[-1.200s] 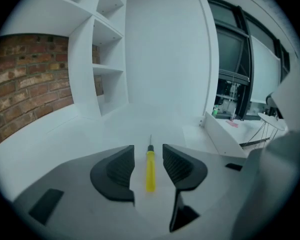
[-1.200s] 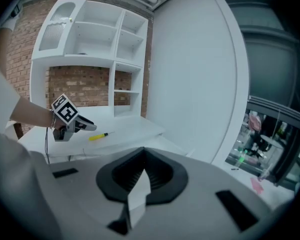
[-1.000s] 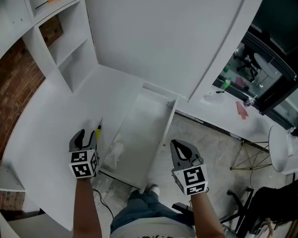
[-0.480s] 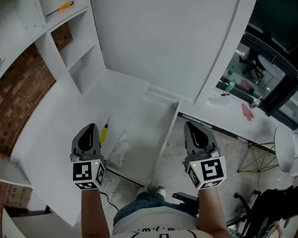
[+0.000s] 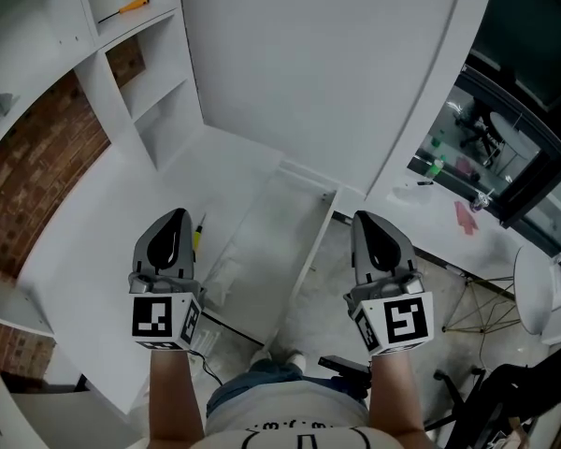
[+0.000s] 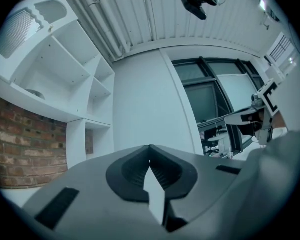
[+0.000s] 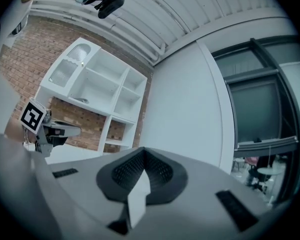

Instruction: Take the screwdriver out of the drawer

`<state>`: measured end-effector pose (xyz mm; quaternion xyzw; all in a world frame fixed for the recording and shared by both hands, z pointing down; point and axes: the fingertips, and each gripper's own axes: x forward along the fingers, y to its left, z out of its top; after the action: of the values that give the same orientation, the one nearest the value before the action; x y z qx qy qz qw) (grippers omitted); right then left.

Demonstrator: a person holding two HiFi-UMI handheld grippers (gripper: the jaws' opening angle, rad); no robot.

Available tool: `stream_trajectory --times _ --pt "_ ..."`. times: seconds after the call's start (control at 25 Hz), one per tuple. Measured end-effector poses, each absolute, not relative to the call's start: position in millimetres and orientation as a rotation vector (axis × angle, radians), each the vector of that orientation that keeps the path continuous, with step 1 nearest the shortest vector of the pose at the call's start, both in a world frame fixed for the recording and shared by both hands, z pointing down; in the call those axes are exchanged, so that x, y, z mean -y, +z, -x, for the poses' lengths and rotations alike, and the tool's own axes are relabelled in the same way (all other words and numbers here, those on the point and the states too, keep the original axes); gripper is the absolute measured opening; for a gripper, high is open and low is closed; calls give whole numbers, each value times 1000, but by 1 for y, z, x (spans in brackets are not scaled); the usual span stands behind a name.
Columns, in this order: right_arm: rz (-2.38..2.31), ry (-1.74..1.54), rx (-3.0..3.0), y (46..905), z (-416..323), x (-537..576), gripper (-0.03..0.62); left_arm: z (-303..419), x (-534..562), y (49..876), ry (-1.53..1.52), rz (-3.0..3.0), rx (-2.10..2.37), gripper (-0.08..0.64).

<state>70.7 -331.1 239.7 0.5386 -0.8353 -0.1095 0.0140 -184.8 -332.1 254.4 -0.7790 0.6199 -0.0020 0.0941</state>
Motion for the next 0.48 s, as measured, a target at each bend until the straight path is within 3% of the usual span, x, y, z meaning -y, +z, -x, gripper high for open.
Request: stream_trajectory --times 0.48 --pt "-1669 -331 2582 242 -71 325 9 173 326 250 5 2320 -1804 12"
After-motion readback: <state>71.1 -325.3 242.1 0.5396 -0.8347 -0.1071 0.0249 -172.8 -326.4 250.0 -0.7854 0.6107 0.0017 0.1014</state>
